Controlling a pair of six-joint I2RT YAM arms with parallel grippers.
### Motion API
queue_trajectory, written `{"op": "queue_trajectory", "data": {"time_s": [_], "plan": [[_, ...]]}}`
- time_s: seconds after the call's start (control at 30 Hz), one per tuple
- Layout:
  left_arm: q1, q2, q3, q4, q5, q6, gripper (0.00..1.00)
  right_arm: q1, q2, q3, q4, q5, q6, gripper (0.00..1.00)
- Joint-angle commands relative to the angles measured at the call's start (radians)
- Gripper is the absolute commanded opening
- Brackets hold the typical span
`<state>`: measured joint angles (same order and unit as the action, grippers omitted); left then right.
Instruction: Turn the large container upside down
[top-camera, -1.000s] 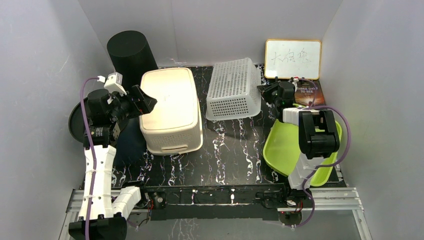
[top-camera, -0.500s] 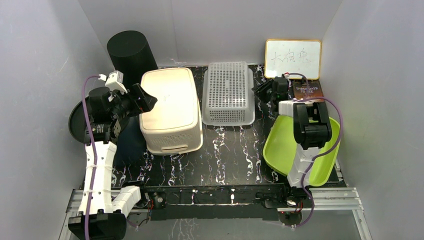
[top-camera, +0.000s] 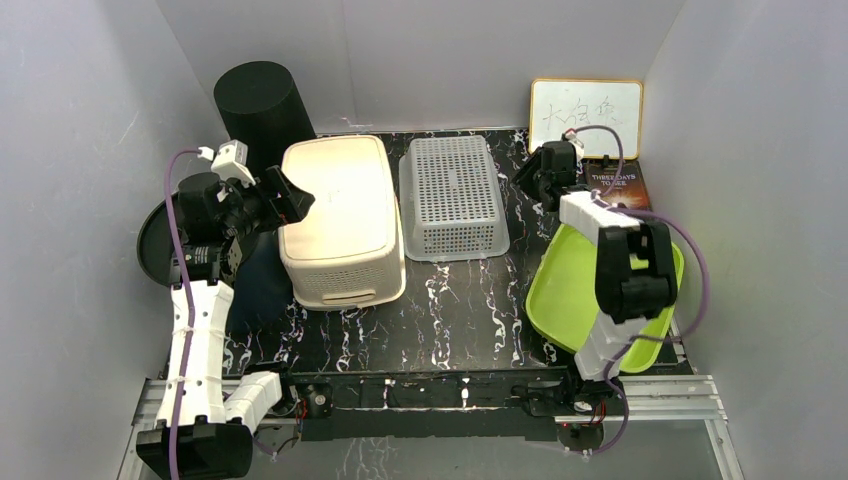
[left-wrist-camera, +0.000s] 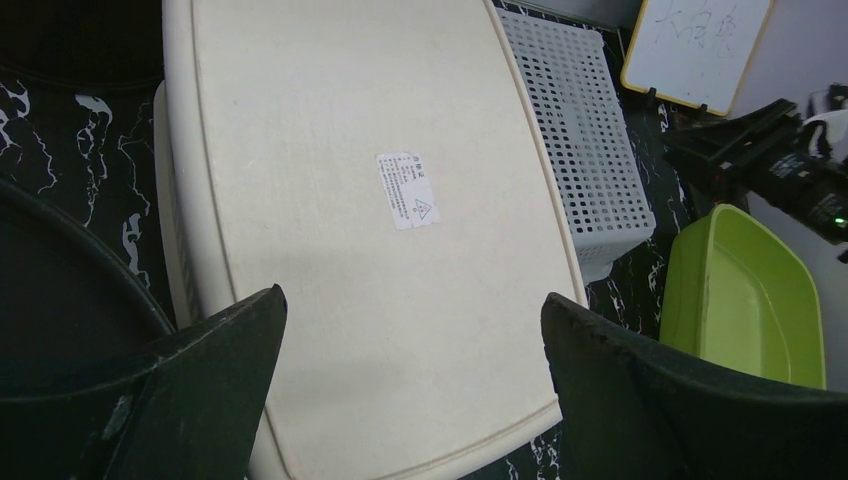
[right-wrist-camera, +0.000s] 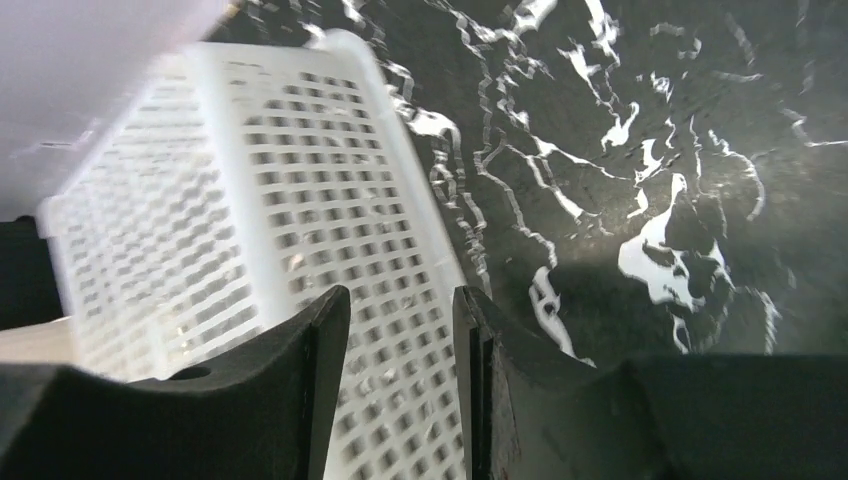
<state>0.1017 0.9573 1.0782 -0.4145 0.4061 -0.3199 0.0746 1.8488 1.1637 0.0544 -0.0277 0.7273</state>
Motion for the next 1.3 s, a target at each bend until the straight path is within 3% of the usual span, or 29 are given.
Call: {"op": "queue_trajectory", "data": {"time_s": [0.0,0.1,0.43,0.63,1.03,1.17,1.27], "plan": [[-0.003,0.014,0.009,-0.003,0.011,0.017,0.98,0.105,-0.27,0.032,-0.213,0.275,-0.157,0.41],[-0.003,0.026,0.007,0.001,0.018,0.025,0.98,0.157,-0.399,-0.029,-0.314,0.369,-0.194,0.41],[-0.003,0.029,0.023,0.007,0.063,0.025,0.98,0.17,-0.77,-0.305,-0.512,0.421,-0.15,0.45],[-0.003,0.013,0.018,0.004,0.101,0.015,0.98,0.171,-0.774,-0.391,-0.597,0.334,-0.163,0.46],[-0.003,-0.02,0.01,-0.032,0.094,0.029,0.98,0.171,-0.801,-0.541,-0.526,0.292,-0.11,0.44],[-0.003,-0.026,-0.001,-0.035,0.097,0.026,0.98,0.17,-0.77,-0.525,-0.525,0.279,-0.1,0.31],[-0.003,-0.029,0.005,-0.042,0.088,0.033,0.98,0.171,-0.773,-0.523,-0.506,0.268,-0.1,0.06]]}}
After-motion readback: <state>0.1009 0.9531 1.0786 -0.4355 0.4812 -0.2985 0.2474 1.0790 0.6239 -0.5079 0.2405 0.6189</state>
